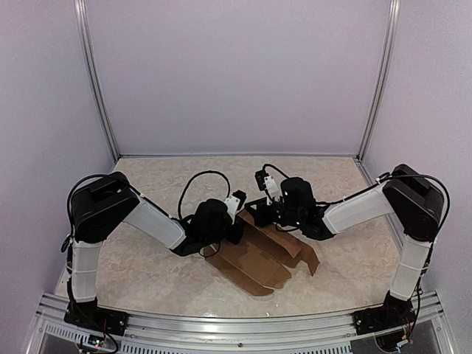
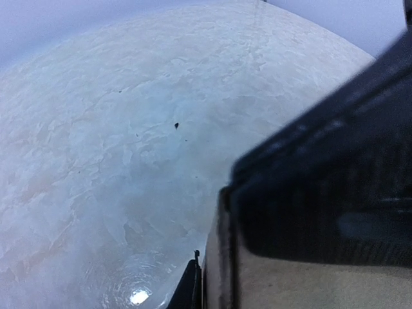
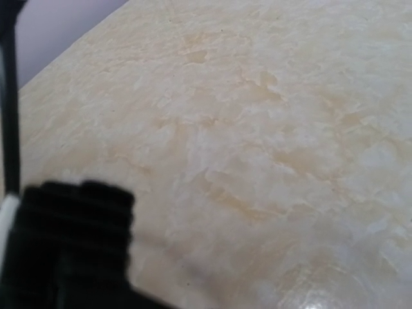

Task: Fold the paper box

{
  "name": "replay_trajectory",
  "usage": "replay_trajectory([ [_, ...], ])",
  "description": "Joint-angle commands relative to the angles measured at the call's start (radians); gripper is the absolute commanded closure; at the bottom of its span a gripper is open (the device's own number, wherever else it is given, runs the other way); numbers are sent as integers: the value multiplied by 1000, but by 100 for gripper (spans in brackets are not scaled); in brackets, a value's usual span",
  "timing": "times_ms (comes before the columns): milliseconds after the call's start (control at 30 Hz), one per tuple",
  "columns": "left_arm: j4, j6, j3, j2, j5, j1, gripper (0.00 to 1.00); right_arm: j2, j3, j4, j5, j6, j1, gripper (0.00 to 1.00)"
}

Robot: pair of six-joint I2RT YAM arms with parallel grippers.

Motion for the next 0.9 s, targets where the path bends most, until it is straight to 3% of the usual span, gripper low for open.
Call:
replay_trajectory([
  [0,2,-32,4,9,-31,3,81,41,-31,-110,-10,11,11,100],
  [67,5,-37,-11,-3,-47,2,69,40,-33,-111,-9,10,11,100],
  [200,17,-50,-44,-20,-58,-2,61,32,-35,-117,-14,7,11,100],
  [400,38,-57,-83,-45,-71,-3,61,13,-38,-134,-12,0,11,100],
  [567,45,-57,-87,-59,-64,-3,67,9,-42,-133,-13,1,12,100],
  [867,71,-60,-102,-90,-59,-4,67,8,-41,-130,-13,7,13,100],
])
